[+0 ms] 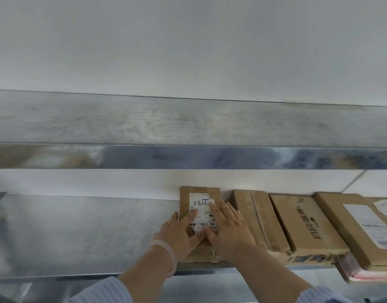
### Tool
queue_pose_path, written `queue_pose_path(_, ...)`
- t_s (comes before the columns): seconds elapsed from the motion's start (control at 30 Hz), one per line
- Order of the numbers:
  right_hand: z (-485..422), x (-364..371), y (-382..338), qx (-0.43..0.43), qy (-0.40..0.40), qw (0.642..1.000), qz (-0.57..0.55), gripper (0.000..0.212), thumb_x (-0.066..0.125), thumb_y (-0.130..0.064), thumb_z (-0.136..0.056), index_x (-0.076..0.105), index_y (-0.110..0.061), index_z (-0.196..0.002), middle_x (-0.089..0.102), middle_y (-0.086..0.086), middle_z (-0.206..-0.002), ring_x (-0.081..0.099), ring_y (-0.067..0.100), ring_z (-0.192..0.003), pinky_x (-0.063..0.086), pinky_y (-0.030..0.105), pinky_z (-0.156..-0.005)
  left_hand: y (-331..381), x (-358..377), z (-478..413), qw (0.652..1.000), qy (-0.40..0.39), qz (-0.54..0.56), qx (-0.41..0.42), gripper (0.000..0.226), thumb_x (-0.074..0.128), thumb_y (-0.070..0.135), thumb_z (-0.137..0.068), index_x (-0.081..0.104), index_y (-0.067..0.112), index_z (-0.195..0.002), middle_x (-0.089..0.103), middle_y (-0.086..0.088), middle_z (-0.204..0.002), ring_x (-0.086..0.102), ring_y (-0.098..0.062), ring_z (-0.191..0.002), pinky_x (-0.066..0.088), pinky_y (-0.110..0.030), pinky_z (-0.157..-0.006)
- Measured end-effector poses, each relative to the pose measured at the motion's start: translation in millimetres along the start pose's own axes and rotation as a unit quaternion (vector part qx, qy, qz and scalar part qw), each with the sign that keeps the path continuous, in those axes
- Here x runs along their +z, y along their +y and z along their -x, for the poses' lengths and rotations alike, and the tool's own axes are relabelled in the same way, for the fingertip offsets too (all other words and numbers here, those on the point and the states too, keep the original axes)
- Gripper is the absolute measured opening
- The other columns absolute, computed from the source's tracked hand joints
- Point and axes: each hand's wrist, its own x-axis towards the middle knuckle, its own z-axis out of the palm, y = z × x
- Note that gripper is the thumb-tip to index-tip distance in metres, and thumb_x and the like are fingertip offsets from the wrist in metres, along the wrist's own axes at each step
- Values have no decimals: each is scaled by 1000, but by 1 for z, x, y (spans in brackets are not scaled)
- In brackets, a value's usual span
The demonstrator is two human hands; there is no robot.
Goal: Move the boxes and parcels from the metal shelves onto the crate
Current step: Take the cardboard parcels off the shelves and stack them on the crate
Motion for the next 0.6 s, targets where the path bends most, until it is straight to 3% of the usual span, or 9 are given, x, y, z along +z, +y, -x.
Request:
queue_pose_path(0.17,-23,21,-20,3,-54,996,-77,71,35,-63,-93,-5,-46,-149,-17,-16,-158,-10,20,-148,6,43,-117,-25,-7,9,997,14,71,-41,69,32,82,-74,8,66,-137,17,7,-158,28,-28,-138,31,-48,-112)
queue_pose_path(0.27,-28,33,-25,1,-77,988,-134,71,41,-62,-91,-5,-54,-145,-21,-15,-157,4,26,-147,20,43,-116,-35,-8,14,986,23,159,-37,65,44,73,-80,17,62,-139,26,12,-150,38,-22,-131,39,-42,-108)
queue_pose_path(0.37,-30,37,-30,-16,-94,968,-234,69,49,-53,-93,3,-57,-145,11,-7,-154,35,17,-128,40,34,-107,-37,-8,22,958,31,285,-26,62,58,50,-88,29,50,-143,36,9,-141,48,-15,-121,47,-35,-102)
queue_pose_path(0.5,-37,30,-44,-83,-127,949,-276,70,55,-45,-93,12,-50,-147,29,-7,-145,39,8,-118,41,27,-104,-42,-10,36,934,91,342,-53,60,64,38,-88,36,42,-142,42,7,-135,52,-11,-116,48,-28,-98)
queue_pose_path(0.6,-40,24,-60,-133,-160,932,-297,70,59,-38,-93,17,-47,-149,35,-6,-144,43,10,-125,40,33,-107,-47,-11,51,908,148,383,-78,62,68,32,-87,39,39,-141,45,4,-134,55,-12,-114,50,-26,-96)
